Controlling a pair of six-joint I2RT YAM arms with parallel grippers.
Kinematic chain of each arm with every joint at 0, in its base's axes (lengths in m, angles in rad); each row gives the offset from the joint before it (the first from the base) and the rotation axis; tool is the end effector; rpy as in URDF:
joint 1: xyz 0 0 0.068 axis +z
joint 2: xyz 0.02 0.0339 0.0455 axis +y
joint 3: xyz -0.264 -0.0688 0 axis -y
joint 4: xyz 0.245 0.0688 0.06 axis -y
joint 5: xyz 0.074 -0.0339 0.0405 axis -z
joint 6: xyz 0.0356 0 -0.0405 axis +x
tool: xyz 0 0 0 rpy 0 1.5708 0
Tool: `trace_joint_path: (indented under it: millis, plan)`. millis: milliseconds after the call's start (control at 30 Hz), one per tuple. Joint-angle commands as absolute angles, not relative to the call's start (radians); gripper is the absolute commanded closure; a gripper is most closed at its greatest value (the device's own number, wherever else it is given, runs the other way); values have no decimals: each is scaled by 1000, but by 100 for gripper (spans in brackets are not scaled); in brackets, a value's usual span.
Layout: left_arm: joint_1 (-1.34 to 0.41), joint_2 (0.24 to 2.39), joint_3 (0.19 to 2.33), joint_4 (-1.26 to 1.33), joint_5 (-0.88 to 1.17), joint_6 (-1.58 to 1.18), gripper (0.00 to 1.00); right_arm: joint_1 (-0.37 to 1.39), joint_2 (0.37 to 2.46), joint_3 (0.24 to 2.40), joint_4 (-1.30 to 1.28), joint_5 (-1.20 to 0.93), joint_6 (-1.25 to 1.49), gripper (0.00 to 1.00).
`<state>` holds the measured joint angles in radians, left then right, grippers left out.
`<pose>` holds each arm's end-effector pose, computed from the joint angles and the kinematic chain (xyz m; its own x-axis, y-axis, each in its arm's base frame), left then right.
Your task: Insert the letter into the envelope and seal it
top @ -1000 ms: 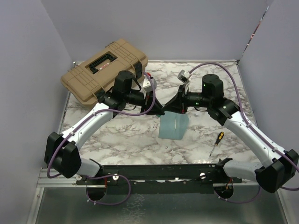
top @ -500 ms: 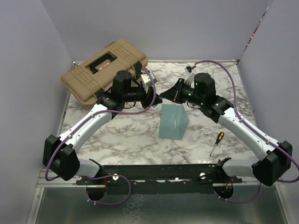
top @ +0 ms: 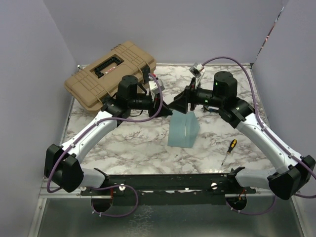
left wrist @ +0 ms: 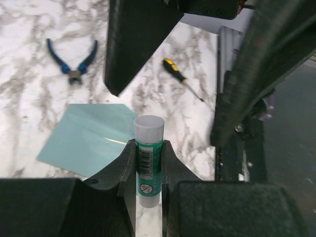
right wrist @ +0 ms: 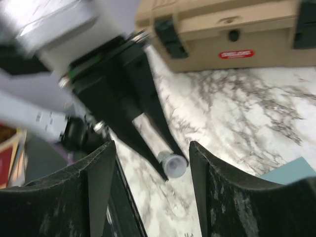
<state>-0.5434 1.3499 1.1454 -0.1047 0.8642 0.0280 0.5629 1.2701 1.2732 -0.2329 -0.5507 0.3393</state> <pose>0.2486 -0.1818 0.3505 -0.2336 0.1623 -0.9587 0.9628 0.1766 -0.2047 0.2338 0.1696 0.4026 -0.4764 0.0347 -0.8785 -0.7711 0.4636 0.4365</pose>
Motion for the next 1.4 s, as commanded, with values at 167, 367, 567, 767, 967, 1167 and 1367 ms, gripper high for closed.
trace_joint_path:
  millis: [167,367,567,767,967,1167,1367]
  plan:
    - [-545,1323,1115,-124,1229,9,100,566,1189,1147,-274,-977,-60,36]
    - [-545,1315,1100,-124,1267,22,100,566,1244,1195,-315,-1076,-90,69]
    - [-544,1306,1098,-124,1269,31,100,565,1256,1200,-380,-1096,-142,60]
    - [-545,1303,1100,-123,1262,33,100,566,1248,1201,-419,-1091,-168,60]
    - [-545,1295,1104,-124,1210,31,100,565,1259,1203,-389,-1054,-116,97]
    - [-545,1282,1111,-126,953,13,100,566,1250,1148,-88,-843,253,99]
    - [-544,1281,1123,-114,632,-62,100,565,1292,1144,39,-505,649,100]
